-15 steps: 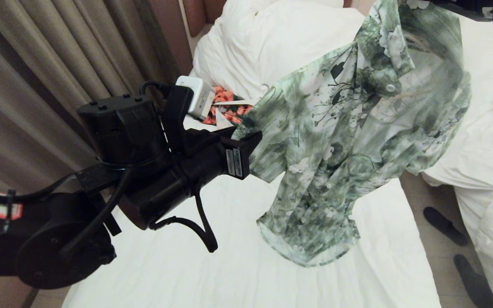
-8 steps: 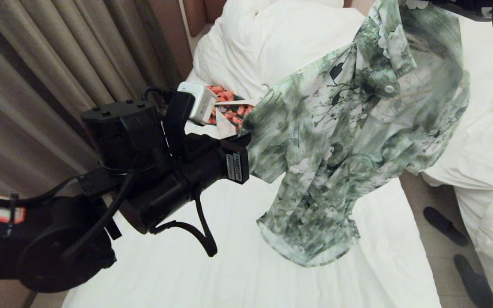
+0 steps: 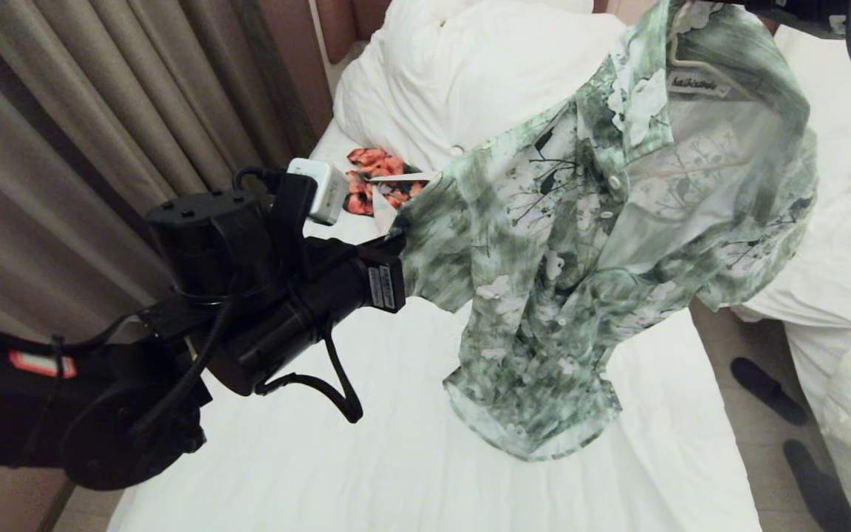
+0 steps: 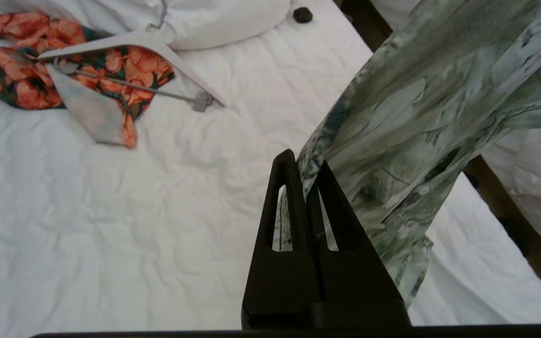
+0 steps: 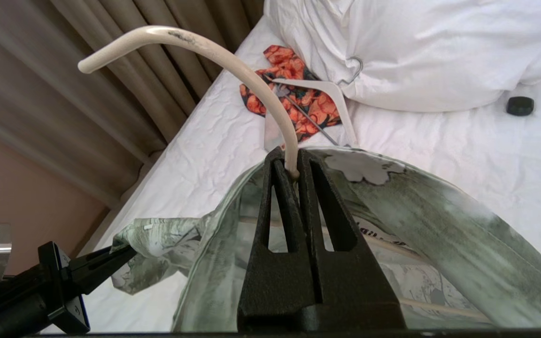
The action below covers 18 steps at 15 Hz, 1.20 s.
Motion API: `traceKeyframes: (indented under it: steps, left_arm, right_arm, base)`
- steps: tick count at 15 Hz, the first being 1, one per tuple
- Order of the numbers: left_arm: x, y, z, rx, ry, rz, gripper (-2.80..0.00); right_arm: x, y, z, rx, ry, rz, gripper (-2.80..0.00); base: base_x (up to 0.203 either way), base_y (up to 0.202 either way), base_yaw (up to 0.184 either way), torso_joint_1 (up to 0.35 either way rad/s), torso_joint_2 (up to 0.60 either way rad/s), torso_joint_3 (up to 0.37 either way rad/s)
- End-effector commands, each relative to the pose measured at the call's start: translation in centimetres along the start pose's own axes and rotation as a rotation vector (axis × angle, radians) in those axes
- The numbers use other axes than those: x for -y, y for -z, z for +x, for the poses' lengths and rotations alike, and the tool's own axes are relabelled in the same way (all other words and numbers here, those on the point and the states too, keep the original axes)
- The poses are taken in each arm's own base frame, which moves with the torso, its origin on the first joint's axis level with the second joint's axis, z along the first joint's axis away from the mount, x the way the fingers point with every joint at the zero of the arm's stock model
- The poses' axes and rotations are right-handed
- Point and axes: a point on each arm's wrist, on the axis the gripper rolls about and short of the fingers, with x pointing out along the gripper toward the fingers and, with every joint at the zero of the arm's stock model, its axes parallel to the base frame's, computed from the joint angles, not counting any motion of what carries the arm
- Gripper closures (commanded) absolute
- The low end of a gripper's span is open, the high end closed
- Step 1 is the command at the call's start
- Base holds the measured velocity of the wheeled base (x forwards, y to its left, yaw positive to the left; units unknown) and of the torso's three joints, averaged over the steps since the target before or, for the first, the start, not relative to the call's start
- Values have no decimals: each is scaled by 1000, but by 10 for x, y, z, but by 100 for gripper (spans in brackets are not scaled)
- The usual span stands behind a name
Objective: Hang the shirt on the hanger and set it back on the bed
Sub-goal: Take the clothes hanger out of the clothes
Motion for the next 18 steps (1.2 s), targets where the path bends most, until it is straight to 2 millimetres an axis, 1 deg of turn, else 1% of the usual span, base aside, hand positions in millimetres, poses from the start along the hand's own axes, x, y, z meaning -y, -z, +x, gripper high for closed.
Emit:
traceKeyframes:
  steps: [1,5,7,16,17,18]
  left_arm:
    - [-2,4,2,-9,-10,2,0]
    - [-10,8,5,-19,-35,4,0]
    - [-15,14,5,-39,-42,6,0]
    - [-17,16,2,-47,-34,-1,0]
    - [-17,15,1,-41,-34,0,-280]
    - [-17,12,0,-28,-33,0,-280]
  right_arm:
    - [0,0,0,0,1,1,0]
    - [0,-1,0,4,1,1,0]
    - [1,-2,0,5,5,0,0]
    - [2,-1,1,3,10,-5,0]
    - [2,-1,1,3,9,-5,0]
    - [2,-1,1,2,10,-5,0]
  base:
    - [0,0,0,0,0,0]
    - [0,0,0,0,0,0]
    - [0,0,0,0,0,0]
    - [0,0,0,0,0,0]
    - [0,0,0,0,0,0]
    - [0,0,0,0,0,0]
